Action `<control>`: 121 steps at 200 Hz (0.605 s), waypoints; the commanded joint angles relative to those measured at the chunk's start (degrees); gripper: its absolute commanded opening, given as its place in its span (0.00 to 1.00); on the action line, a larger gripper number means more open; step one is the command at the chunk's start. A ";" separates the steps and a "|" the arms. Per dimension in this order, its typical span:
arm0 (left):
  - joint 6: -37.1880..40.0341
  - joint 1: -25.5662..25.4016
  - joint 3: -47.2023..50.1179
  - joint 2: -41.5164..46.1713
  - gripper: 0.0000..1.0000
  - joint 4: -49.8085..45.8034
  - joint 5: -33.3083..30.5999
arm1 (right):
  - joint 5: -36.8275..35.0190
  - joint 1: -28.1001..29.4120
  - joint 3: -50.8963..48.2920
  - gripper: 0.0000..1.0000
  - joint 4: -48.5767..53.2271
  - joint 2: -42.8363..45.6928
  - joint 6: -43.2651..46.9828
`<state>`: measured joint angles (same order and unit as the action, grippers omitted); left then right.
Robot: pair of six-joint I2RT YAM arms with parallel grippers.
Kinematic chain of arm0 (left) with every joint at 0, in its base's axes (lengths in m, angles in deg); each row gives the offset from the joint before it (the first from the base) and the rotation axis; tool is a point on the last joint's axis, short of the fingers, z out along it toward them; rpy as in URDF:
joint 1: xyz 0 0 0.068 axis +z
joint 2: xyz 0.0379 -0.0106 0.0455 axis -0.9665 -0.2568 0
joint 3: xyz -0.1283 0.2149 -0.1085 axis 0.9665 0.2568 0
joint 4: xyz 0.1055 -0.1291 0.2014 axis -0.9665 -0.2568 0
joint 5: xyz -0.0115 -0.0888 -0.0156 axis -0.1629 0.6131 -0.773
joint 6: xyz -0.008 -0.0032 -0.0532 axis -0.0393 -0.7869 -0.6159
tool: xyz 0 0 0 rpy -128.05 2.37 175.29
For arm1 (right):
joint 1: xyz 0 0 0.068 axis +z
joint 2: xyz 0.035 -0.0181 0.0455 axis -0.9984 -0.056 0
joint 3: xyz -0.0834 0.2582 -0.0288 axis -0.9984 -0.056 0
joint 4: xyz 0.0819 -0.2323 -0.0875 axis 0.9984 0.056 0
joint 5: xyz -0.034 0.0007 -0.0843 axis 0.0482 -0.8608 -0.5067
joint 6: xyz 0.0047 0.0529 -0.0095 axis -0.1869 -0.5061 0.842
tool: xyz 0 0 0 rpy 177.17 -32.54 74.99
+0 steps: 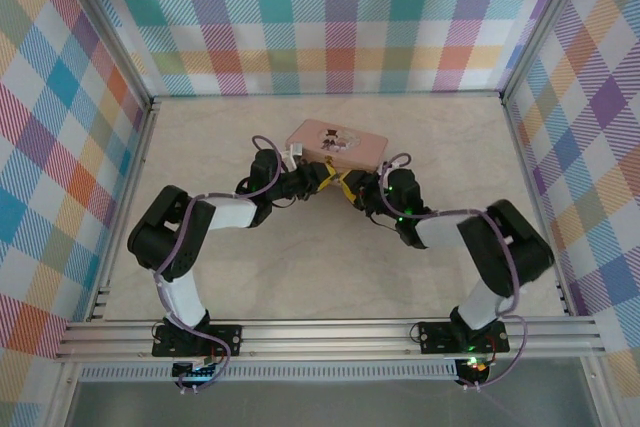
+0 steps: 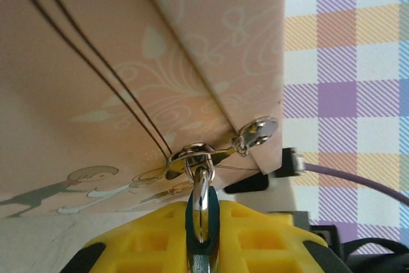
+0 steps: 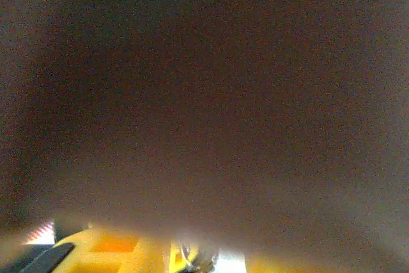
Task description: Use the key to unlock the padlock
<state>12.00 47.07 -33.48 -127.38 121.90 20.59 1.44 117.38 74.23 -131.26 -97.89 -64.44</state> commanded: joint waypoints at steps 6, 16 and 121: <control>3.59 0.88 -1.12 2.56 0.15 -2.77 2.96 | 1.14 -0.35 2.75 0.38 26.49 10.28 16.63; 4.06 0.94 -1.77 2.52 0.15 -4.23 2.96 | 0.56 -0.35 4.53 0.38 34.87 12.60 21.56; 3.57 1.18 -3.03 4.23 0.17 -7.37 4.78 | -13.66 7.15 26.38 0.36 67.92 11.23 60.29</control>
<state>14.44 47.70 -34.07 -126.42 112.70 22.75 -8.27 123.19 97.53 -69.69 -83.97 -14.56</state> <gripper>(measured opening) 0.171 0.362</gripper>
